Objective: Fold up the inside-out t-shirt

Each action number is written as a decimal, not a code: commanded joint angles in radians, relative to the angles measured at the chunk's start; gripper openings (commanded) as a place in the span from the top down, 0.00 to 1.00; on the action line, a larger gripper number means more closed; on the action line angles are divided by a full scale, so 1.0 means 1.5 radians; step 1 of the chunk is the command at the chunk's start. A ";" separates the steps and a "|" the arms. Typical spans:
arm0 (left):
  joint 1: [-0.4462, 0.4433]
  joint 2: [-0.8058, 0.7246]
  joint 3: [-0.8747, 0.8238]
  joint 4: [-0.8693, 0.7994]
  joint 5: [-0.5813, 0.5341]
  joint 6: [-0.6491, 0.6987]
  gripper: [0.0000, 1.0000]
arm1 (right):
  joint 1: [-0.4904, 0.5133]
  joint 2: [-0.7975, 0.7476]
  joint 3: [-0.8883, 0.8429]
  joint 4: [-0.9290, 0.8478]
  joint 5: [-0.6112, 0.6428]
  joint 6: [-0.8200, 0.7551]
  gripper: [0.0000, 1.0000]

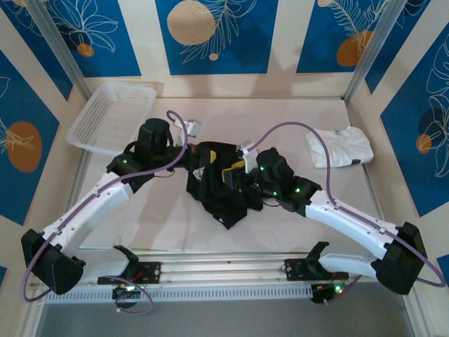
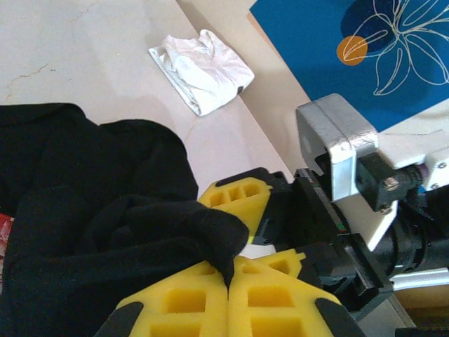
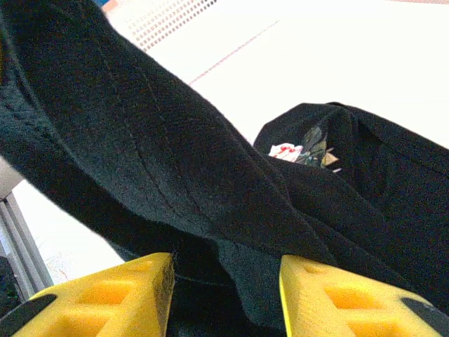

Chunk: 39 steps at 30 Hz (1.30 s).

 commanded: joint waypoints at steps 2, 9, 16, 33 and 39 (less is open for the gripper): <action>-0.010 0.005 0.021 0.020 0.015 0.006 1.00 | -0.006 0.035 0.035 0.020 -0.021 -0.007 0.52; -0.013 0.006 0.026 0.014 0.020 0.011 1.00 | -0.020 0.079 0.062 0.020 -0.003 -0.029 0.51; -0.013 -0.001 0.037 -0.011 -0.021 0.027 1.00 | -0.047 0.054 0.037 0.005 -0.007 -0.037 0.70; -0.013 0.007 0.041 0.006 -0.009 0.017 1.00 | -0.060 0.023 0.009 0.030 -0.158 -0.063 0.74; -0.012 0.000 0.035 0.014 0.000 0.015 1.00 | -0.060 0.070 0.035 0.016 -0.096 -0.069 0.55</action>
